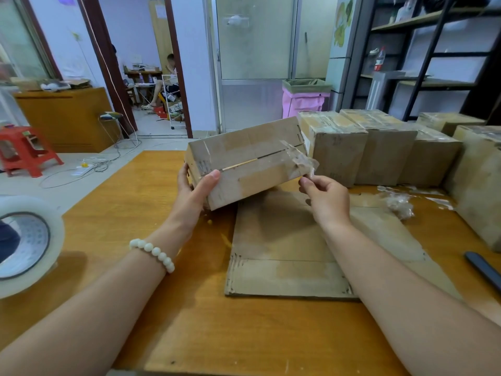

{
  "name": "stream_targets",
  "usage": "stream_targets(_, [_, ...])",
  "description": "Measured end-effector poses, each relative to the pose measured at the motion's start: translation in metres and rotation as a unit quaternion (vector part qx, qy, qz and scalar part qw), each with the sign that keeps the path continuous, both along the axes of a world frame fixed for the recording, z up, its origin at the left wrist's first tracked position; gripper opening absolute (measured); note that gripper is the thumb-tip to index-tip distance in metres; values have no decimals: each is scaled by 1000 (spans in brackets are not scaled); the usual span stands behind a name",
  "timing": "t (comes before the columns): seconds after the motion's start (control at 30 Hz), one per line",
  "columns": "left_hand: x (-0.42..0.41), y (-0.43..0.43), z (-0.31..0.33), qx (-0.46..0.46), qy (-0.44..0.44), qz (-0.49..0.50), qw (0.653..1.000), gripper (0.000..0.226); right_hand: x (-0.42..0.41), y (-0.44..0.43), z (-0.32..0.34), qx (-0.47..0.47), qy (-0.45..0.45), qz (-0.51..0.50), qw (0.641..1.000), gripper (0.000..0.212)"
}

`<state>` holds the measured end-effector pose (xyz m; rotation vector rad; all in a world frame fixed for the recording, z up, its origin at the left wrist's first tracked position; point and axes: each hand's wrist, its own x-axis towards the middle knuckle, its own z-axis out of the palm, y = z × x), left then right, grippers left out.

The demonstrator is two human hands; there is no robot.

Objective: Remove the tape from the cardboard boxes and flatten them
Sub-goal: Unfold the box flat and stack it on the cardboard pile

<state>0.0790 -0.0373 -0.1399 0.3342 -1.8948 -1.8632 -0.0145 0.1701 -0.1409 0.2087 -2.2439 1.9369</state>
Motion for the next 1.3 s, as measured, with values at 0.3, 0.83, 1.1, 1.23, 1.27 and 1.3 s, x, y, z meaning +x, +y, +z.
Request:
stream_targets(0.3, [4,4,6,11,-14,-21,1000,119,-1,4,-2,95,153,-89,980,18])
stream_targets(0.83, [10,0,16,77,-56,-67,993,104,-2,8,5,96,400,-156,898,19])
stream_targets(1.1, [12,-2,17,91,-60,-78,991,90,-10,14,6,153,475,-137,856,21])
stream_targets(1.23, [11,-2,17,107,-60,-79,989,61,-10,14,8,162,488,-138,847,20])
stream_targets(1.27, [11,-1,16,109,-59,-81,989,56,-9,14,8,155,491,-140,846,19])
stream_targets(1.3, [11,-1,16,110,-58,-83,989,53,-9,14,9,146,495,-145,844,18])
